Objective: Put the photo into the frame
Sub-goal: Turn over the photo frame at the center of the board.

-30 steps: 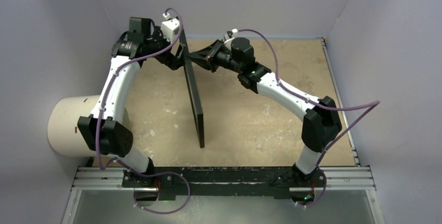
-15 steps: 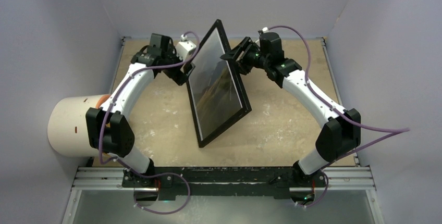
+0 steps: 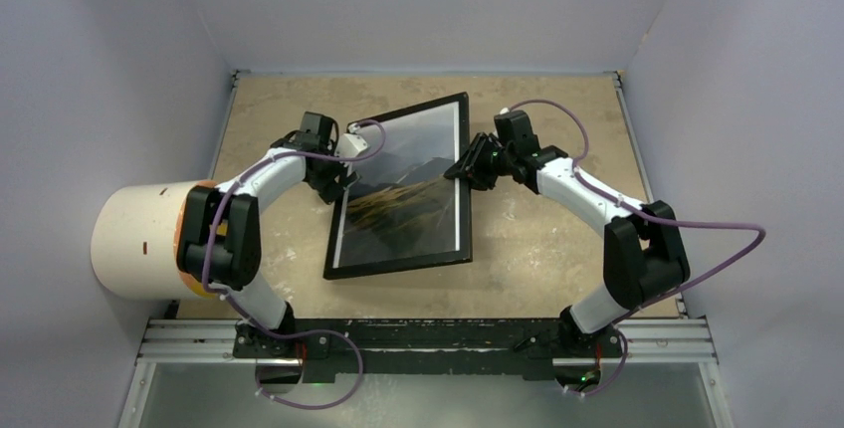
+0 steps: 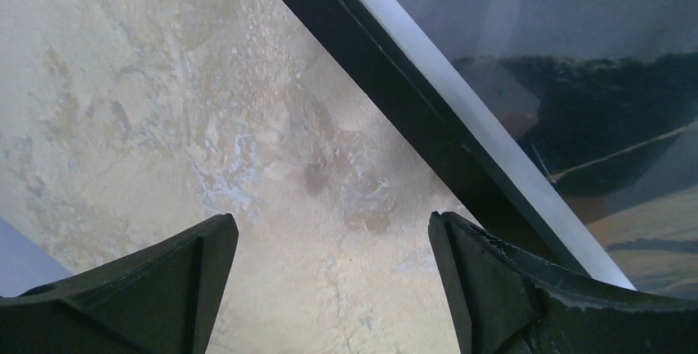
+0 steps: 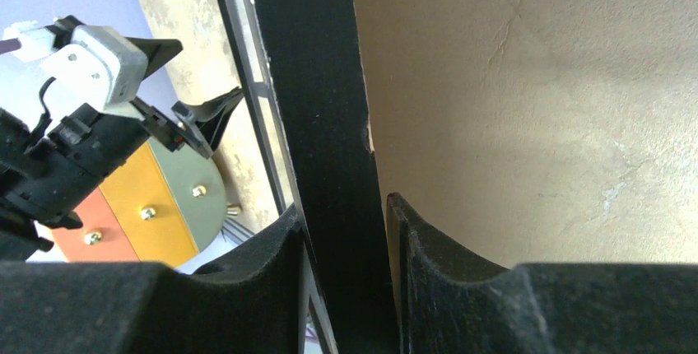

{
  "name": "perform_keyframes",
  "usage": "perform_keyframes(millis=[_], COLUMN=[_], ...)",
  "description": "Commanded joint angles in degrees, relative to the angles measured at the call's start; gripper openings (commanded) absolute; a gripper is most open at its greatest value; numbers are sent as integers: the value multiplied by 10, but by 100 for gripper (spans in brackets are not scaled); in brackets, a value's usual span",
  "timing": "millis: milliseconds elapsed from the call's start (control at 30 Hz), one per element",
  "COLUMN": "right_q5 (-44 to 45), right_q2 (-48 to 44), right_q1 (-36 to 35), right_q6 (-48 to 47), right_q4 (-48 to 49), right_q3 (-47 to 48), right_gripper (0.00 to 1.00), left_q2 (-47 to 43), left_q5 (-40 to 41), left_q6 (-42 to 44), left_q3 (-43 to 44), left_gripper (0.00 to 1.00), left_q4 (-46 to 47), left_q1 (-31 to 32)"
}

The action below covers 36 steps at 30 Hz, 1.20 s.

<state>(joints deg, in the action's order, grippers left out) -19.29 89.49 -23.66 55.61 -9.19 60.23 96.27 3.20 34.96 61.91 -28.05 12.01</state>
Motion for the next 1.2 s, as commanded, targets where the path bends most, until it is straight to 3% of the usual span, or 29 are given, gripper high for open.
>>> perform_keyframes(millis=[0, 467, 1033, 1167], right_q5=[-11, 68, 91, 97], right_q2=[-20, 16, 38, 40], right_q1=[5, 23, 32, 41], right_q6=[11, -66, -94, -102], right_q4=[25, 14, 89, 89], right_q3=[-20, -69, -174, -182], right_gripper=[28, 28, 55, 71], left_q2=[19, 52, 50, 49], left_q5=[28, -68, -84, -85], left_q6=[17, 12, 23, 26], left_q3=[-17, -34, -66, -67], left_gripper=[94, 95, 95, 95], left_q4=[58, 58, 57, 51], left_q1=[-3, 5, 10, 11])
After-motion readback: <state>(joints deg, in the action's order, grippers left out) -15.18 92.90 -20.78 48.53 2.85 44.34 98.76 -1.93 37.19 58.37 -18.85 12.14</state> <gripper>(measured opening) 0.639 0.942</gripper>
